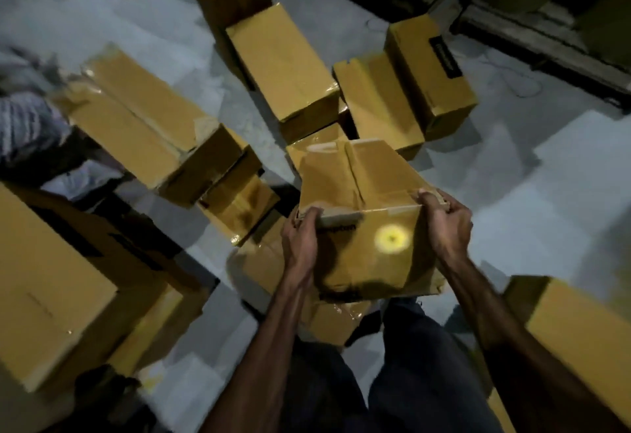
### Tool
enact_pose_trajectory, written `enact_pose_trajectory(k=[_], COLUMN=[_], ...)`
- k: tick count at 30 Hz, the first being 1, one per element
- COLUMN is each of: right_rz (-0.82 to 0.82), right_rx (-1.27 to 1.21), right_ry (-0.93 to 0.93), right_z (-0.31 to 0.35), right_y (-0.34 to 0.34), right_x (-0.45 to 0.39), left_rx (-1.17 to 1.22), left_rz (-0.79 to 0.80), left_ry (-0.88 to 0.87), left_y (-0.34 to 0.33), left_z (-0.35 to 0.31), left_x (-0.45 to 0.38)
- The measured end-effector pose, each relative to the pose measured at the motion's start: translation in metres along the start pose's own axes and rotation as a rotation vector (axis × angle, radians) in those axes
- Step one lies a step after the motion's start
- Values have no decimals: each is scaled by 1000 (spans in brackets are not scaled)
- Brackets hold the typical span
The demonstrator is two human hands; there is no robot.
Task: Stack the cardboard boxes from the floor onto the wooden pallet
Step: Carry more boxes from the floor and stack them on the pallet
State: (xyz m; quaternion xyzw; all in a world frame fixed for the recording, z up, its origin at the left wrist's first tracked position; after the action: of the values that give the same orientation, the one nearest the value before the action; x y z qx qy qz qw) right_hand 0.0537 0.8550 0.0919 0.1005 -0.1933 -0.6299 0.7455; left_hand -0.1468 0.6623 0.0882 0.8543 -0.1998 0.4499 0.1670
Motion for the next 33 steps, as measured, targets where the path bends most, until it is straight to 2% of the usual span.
enact_pose_trajectory(k=[5, 9, 12, 19, 26, 33], right_rz=[-268, -422, -537, -716, -834, -1010], right_rx=[-66, -108, -97, -134, -184, -193], right_ry=[-29, 4, 23, 83, 109, 6], right_z=[39, 67, 82, 95, 70, 7], right_y=[51, 87, 117, 190, 265, 364], right_x=[93, 144, 172, 209, 228, 262], left_rx=[-224, -276, -305, -334, -362, -516], left_rz=[101, 238, 286, 402, 438, 604], left_ry=[-163, -256, -259, -424, -504, -566], left_y=[23, 26, 19, -14, -66, -158], left_z=[-24, -36, -39, -34, -8, 61], left_x=[49, 97, 136, 208, 264, 317])
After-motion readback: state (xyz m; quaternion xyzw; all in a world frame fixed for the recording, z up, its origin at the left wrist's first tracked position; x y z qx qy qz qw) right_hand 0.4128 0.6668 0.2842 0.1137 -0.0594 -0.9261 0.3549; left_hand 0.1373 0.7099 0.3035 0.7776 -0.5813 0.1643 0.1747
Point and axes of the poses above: each hand's wrist, its own x-axis away from the middle knuckle, its own y-axis out of the back of the hand, z = x × y, the point moved 5 cm from there along -x, towards the middle knuckle, and after that the axes turned 15 degrees about y, right-handed, at the moved point
